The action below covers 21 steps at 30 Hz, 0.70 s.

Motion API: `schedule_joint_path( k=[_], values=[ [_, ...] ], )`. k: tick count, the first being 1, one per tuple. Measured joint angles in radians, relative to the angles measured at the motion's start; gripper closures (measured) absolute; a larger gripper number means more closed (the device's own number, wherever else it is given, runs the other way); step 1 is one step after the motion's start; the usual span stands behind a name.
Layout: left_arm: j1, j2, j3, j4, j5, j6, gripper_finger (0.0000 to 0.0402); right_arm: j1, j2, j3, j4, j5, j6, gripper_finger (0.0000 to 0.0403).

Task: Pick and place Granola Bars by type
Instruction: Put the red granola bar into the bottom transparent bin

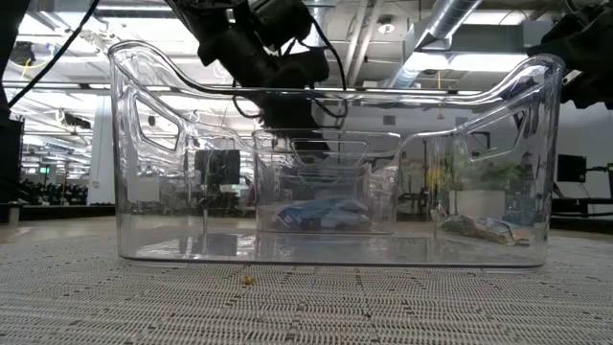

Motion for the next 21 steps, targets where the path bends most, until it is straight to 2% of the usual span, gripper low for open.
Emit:
schedule_joint_path(
  k=[6, 15, 21],
  values=[
    [-0.001, -0.101, 0.000, 0.095, 0.053, -0.004, 0.0248, 0.000, 0.000, 0.000, 0.000, 0.000, 0.000, 0.0154],
    [-0.008, -0.305, 0.000, 0.307, 0.052, -0.012, 0.0248, 0.000, 0.000, 0.000, 0.000, 0.000, 0.000, 0.0154],
    [-0.035, -0.382, 0.000, 0.288, 0.060, -0.016, 0.0248, 0.000, 0.000, 0.000, 0.000, 0.000, 0.000, 0.0154]
  ],
)
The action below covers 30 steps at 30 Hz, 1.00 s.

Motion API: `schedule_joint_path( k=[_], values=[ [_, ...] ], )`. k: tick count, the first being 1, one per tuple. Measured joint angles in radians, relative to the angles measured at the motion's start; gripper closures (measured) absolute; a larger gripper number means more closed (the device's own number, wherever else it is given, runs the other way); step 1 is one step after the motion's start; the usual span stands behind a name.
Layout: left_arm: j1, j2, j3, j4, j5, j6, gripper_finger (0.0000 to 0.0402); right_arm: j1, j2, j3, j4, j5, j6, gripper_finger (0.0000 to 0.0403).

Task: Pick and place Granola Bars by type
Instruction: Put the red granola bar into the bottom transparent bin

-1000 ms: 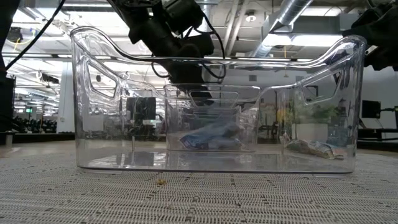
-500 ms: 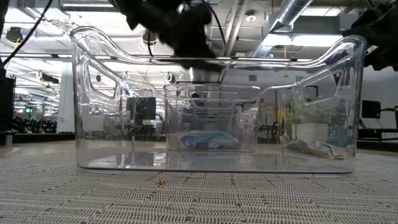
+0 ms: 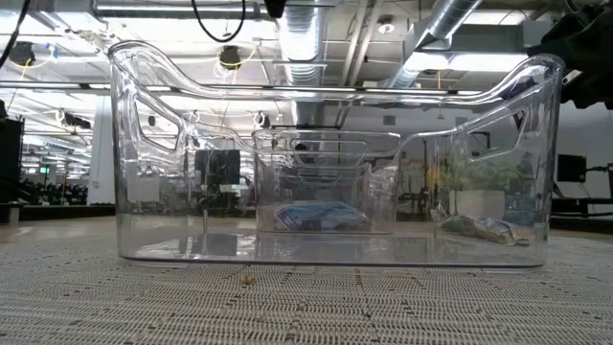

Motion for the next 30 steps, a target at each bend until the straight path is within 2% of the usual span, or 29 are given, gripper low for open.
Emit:
schedule_joint_path(
  k=[10, 21, 30],
  values=[
    [-0.132, -0.037, 0.000, -0.171, 0.175, -0.069, 0.0248, 0.000, 0.000, 0.000, 0.000, 0.000, 0.000, 0.0154],
    [-0.470, -0.054, 0.000, -0.437, 0.354, -0.074, 0.0248, 0.000, 0.000, 0.000, 0.000, 0.000, 0.000, 0.0154],
    [-0.694, -0.068, 0.000, -0.472, 0.552, -0.175, 0.0248, 0.000, 0.000, 0.000, 0.000, 0.000, 0.000, 0.0154]
  ],
)
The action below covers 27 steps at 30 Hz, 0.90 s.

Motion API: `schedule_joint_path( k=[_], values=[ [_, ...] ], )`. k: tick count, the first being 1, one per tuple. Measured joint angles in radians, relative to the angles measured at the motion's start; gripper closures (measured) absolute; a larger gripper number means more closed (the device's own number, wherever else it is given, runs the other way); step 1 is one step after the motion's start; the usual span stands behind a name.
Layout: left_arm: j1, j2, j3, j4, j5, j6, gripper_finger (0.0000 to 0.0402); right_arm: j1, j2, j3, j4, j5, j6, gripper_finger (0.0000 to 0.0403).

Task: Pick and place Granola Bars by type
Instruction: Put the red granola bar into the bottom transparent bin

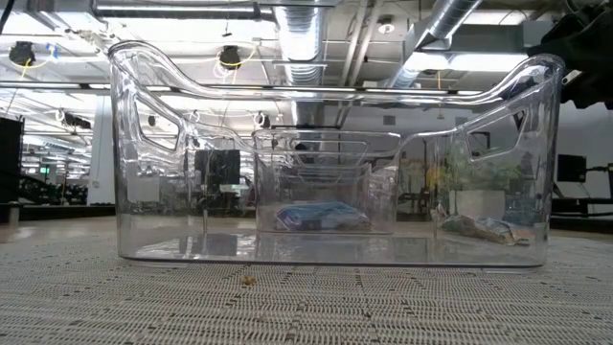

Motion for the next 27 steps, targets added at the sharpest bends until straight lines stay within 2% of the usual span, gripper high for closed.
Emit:
schedule_joint_path(
  k=[4, 12, 16, 21, 27],
  values=[
    [-0.039, -0.017, 0.000, -0.038, -0.018, -0.004, 0.0248, 0.000, 0.000, 0.000, 0.000, 0.000, 0.000, 0.0154],
    [-0.091, -0.038, 0.000, -0.296, -0.203, 0.082, 0.0248, 0.000, 0.000, 0.000, 0.000, 0.000, 0.000, 0.0154],
    [-0.129, -0.040, 0.000, -0.437, -0.303, 0.057, 0.0248, 0.000, 0.000, 0.000, 0.000, 0.000, 0.000, 0.0154],
    [-0.157, -0.039, -0.039, -0.535, -0.404, -0.104, 0.0248, 0.000, 0.000, 0.000, 0.000, 0.000, 0.000, 0.0154],
    [-0.160, -0.039, -0.116, -0.556, -0.414, -0.453, 0.0248, 0.000, 0.000, 0.000, 0.000, 0.000, 0.000, 0.0154]
  ],
)
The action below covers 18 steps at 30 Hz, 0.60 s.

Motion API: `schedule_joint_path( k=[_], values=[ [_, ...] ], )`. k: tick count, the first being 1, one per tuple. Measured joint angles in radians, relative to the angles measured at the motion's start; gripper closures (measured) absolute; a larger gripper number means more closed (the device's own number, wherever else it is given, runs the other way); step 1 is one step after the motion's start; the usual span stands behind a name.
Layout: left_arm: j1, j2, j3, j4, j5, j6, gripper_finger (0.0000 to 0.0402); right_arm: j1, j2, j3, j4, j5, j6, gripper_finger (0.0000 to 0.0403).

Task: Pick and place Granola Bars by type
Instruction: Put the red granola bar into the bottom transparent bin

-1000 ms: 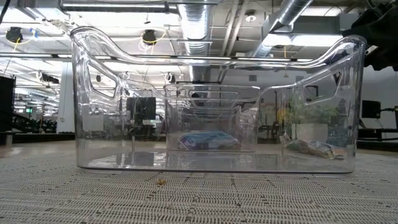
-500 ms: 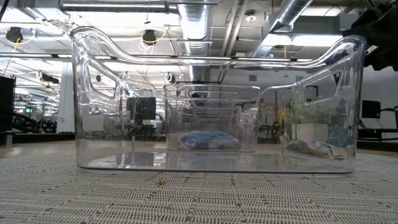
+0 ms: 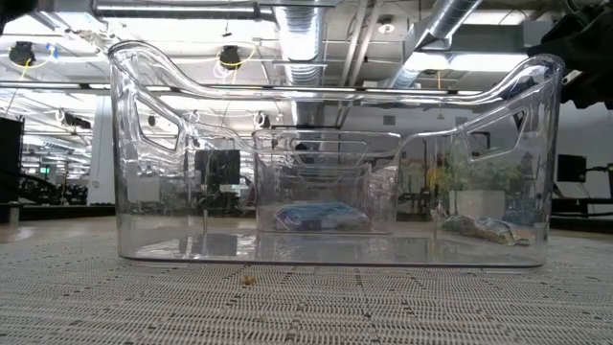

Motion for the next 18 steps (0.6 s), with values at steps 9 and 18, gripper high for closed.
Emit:
schedule_joint_path(
  k=[9, 18],
  values=[
    [-0.004, 0.000, -0.042, -0.091, -0.013, -0.450, 0.0248, 0.000, 0.000, 0.000, 0.000, 0.000, 0.000, 0.0154],
    [-0.058, 0.000, -0.042, -0.224, -0.121, -0.538, 0.0248, 0.000, 0.000, 0.000, 0.000, 0.000, 0.000, 0.0154]
  ],
)
